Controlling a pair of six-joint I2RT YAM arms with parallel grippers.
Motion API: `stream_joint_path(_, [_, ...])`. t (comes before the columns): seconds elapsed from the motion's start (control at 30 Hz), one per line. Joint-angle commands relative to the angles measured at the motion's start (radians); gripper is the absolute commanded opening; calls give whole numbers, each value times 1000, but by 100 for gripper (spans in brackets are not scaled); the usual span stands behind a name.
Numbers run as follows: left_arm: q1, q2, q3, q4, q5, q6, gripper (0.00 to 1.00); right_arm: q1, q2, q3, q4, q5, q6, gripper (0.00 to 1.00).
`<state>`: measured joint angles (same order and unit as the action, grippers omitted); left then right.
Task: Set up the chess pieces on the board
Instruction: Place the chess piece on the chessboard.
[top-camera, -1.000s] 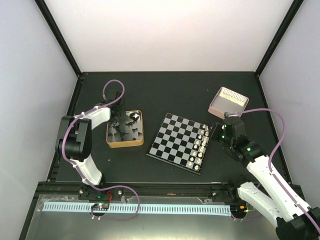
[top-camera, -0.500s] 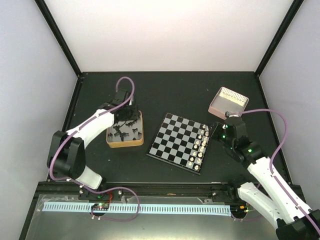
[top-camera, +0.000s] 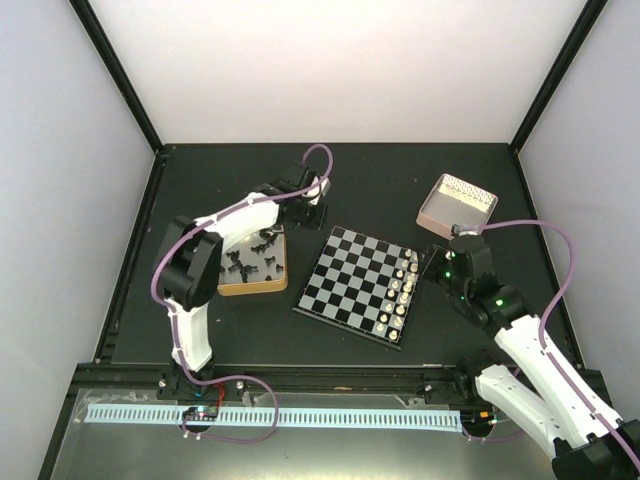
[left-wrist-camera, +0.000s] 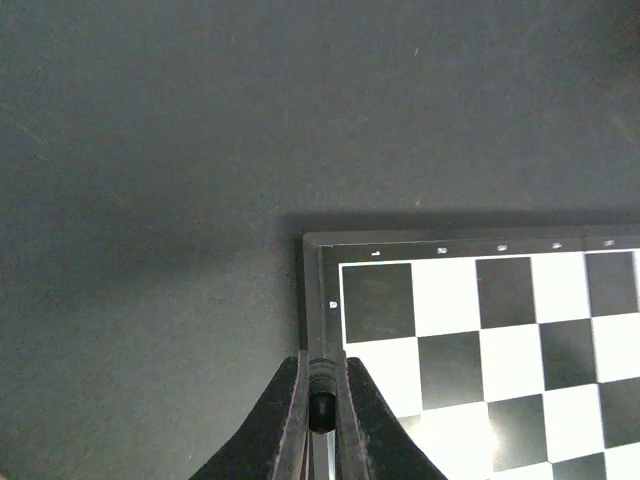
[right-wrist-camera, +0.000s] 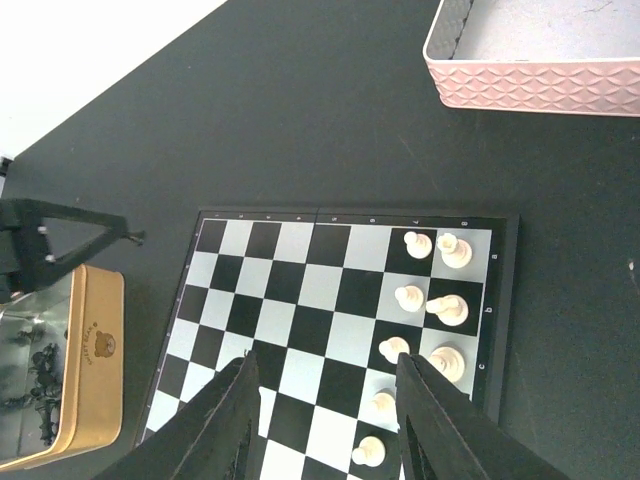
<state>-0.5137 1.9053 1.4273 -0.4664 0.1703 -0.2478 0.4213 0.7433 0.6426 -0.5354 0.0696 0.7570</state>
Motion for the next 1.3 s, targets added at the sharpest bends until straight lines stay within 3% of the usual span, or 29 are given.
stream_joint_path(0.0, [-19, 73, 62, 29, 38, 45, 5, 1, 9, -9, 19, 29, 10, 40])
stream_joint_path(0.77, [-68, 239, 182, 20, 41, 75, 10, 0, 28, -3, 5, 18, 10, 40])
stream_joint_path(1.03, [-85, 252, 196, 16, 120, 109, 8, 1, 27, -3, 0, 18, 10, 40])
stream_joint_path(1.27, [-90, 273, 200, 15, 145, 116, 12, 0, 25, -4, -3, 19, 10, 40])
